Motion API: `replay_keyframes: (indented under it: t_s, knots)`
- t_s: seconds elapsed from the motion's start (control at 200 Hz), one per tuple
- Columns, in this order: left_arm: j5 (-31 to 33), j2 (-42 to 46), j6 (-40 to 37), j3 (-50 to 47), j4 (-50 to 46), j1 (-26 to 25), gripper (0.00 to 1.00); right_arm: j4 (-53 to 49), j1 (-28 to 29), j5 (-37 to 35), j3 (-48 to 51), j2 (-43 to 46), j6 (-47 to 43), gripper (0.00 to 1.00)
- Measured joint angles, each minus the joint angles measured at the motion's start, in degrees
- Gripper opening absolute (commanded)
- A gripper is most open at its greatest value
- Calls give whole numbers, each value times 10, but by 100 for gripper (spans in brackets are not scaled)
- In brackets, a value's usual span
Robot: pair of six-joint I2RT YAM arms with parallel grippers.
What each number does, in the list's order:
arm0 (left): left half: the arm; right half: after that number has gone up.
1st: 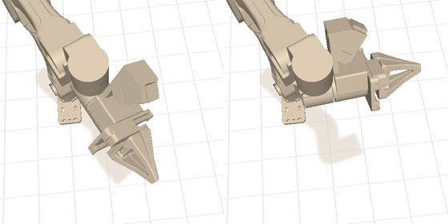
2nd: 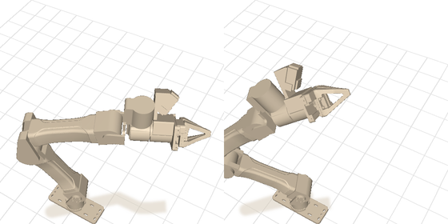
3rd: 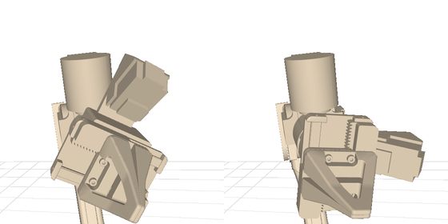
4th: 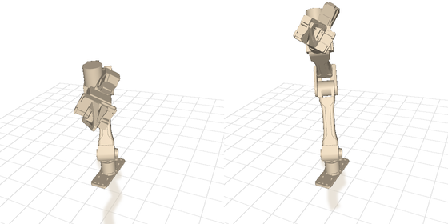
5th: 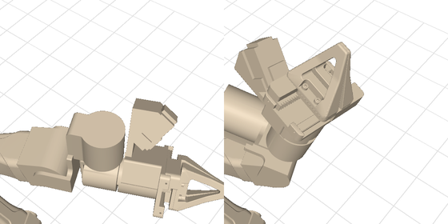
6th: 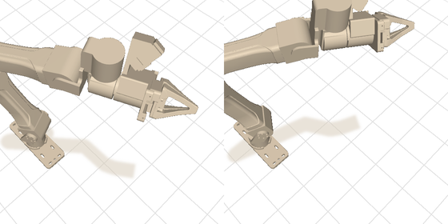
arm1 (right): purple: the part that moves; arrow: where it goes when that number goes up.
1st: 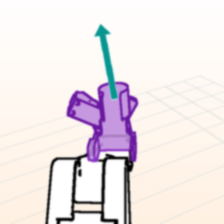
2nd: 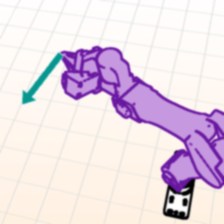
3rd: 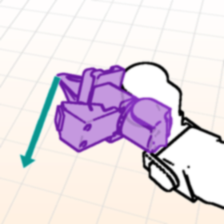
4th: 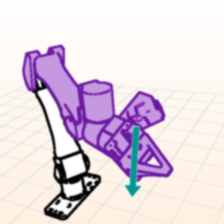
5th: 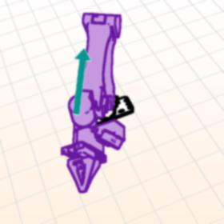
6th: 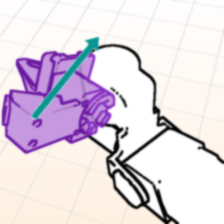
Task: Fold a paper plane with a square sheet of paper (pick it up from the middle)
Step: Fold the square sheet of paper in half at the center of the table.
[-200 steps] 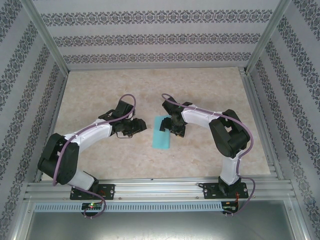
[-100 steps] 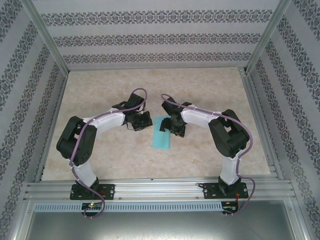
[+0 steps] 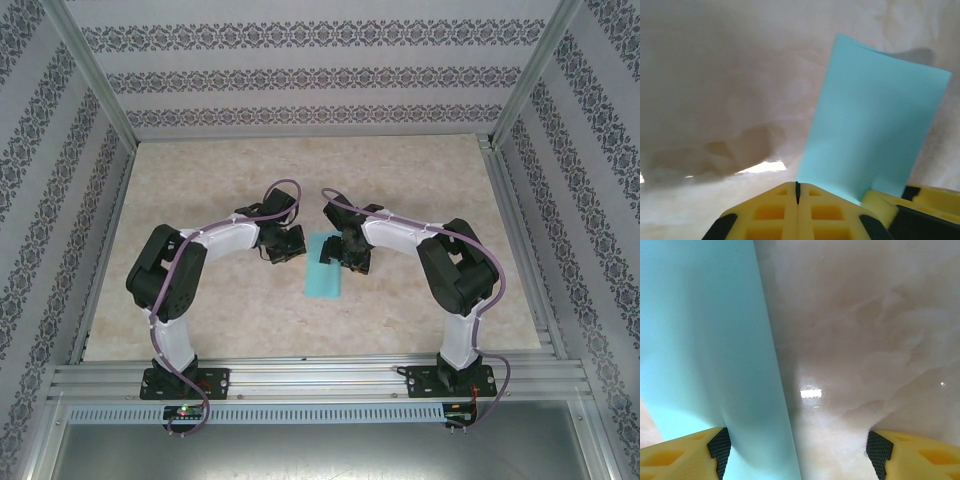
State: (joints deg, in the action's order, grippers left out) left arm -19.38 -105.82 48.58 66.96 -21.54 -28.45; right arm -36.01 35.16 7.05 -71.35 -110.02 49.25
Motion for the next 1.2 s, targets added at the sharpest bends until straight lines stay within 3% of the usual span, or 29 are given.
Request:
replay_keyframes:
  t_s: [0.225, 0.42, 1.199]
  knots:
    - [95, 71, 26, -27, -34, 0, 0, 1, 0, 1, 0, 0, -3, 79]
    - [126, 99, 40, -50, -40, 1, 0, 2, 0, 2, 0, 0, 1, 79]
    - [82, 98, 44, -52, -29, 1, 0, -1, -1, 0, -4, -4, 21, 80]
